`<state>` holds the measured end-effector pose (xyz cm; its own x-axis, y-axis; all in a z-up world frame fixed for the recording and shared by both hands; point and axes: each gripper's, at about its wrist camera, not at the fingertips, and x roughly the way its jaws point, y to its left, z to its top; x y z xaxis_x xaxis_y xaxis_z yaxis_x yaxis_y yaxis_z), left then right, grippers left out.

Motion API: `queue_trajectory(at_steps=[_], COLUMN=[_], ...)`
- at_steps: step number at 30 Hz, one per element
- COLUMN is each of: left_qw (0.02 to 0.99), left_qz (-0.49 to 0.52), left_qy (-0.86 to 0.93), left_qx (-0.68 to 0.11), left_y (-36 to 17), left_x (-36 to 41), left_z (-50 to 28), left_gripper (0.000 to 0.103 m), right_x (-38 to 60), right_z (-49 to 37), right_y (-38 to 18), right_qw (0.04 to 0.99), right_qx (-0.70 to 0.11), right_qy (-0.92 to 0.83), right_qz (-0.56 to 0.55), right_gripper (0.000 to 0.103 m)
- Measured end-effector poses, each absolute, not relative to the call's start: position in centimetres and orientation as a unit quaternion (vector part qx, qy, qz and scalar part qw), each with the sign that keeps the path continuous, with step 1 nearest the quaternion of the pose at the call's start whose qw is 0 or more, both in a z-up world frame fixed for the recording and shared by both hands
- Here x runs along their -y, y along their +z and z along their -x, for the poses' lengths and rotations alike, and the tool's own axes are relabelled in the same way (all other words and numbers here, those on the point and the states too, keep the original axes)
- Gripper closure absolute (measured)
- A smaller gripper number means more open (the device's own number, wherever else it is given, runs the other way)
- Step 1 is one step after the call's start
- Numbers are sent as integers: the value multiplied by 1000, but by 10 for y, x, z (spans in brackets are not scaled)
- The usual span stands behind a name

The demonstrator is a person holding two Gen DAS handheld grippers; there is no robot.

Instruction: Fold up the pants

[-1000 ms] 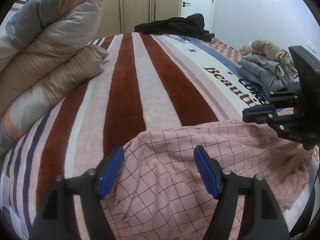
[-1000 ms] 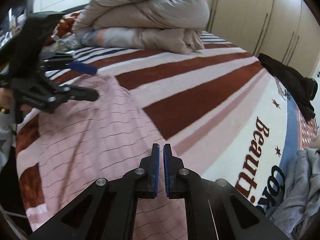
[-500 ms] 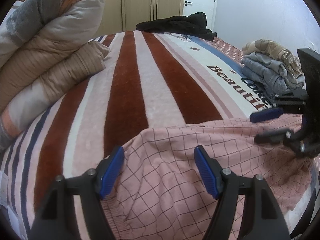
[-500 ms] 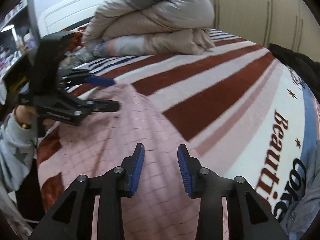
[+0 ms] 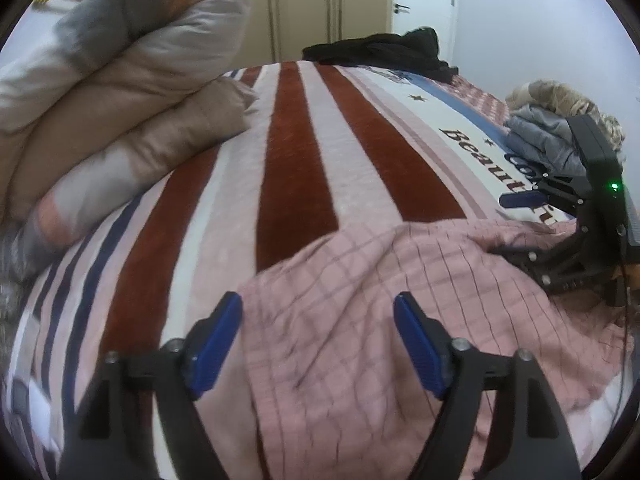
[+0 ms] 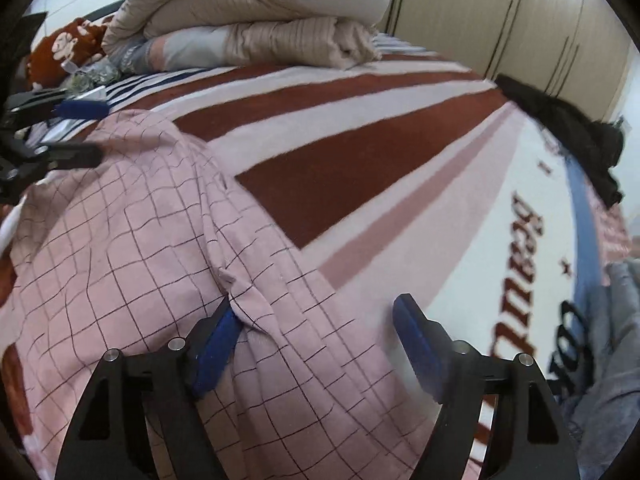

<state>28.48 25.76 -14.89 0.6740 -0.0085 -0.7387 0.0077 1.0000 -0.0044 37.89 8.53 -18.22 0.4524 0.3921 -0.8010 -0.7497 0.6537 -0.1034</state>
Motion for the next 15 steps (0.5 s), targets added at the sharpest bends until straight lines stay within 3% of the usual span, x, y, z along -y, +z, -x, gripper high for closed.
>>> queue_trajectory(at_steps=[9, 10, 11, 12, 15], left_qw=[908, 908, 909, 910, 916], left_qz=[52, 48, 43, 38, 26], left_qy=[15, 16, 15, 13, -4], left_qx=[-416, -416, -415, -412, -401], left_y=[-148, -145, -141, -137, -120], left_x=[-264, -259, -253, -248, -221], left_z=[-241, -238, -236, -234, -230], left_gripper=[26, 26, 26, 26, 26], right_x=[-80, -79, -76, -71, -51], right_z=[-389, -390, -392, -394, -389], right_y=[-174, -171, -167, -164, -151], right_qw=[850, 855, 862, 865, 866], right_qx=[-373, -371, -369, -372, -376], right_qy=[304, 294, 281, 273, 280], right_qz=[216, 210, 204, 197, 173], right_gripper=[33, 36, 47, 52, 54])
